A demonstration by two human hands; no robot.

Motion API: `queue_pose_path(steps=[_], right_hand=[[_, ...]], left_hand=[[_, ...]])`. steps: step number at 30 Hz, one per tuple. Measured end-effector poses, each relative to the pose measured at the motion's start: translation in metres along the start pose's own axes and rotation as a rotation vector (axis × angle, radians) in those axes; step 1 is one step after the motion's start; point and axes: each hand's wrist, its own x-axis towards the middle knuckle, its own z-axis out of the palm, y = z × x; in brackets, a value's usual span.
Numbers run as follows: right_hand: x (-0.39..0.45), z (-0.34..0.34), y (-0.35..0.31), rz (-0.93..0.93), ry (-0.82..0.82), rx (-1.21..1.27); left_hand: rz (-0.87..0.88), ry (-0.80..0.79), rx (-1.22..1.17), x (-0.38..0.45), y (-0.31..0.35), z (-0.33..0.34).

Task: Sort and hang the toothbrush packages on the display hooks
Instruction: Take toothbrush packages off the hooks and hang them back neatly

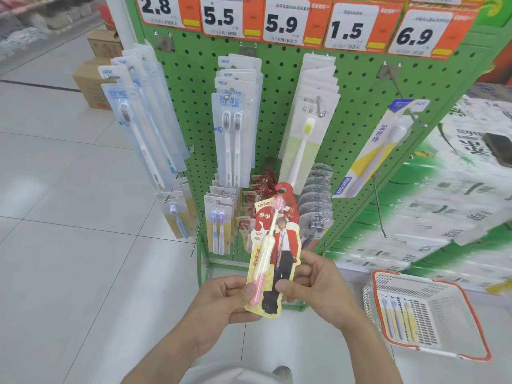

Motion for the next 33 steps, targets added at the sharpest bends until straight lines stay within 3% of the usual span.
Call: queue_pose_path(steps=[7, 9, 11, 14, 19, 24, 26, 29, 33], right_hand=[[-0.004, 0.001, 0.007, -0.040, 0.031, 0.028], [-0.003, 0.005, 0.011, -0.078, 0.171, -0.026], [-0.002, 0.009, 0.013, -0.147, 0.418, -0.100], [-0.003, 0.016, 0.010, -0.216, 0.646, -0.134], [-0.003, 0.039, 0.004, -0.035, 0.473, 0.039], [-0.004, 0.040, -0.005, -0.027, 0.506, 0.253], [-0.008, 0.033, -0.008, -0.015, 0.450, 0.253], [-0.014, 0.025, -0.015, 0.027, 0.339, 0.211], [-0.017, 0.028, -0.019, 0.025, 0.129, 0.188]], left_hand=[[0.027, 0.060, -0.013, -0.002, -0.002, 0.003], [0.043, 0.080, -0.020, -0.003, -0.001, 0.005], [0.086, 0.122, 0.024, -0.004, 0.000, 0.007], [0.209, 0.193, 0.232, -0.005, 0.001, 0.011], [0.578, 0.252, 0.774, -0.005, -0.011, 0.018], [0.780, 0.163, 0.974, 0.001, -0.019, 0.009], [0.744, 0.142, 0.890, -0.001, -0.016, 0.009], [0.591, 0.249, 0.656, -0.001, -0.003, 0.010], [0.185, -0.024, 0.312, 0.001, 0.020, 0.006]])
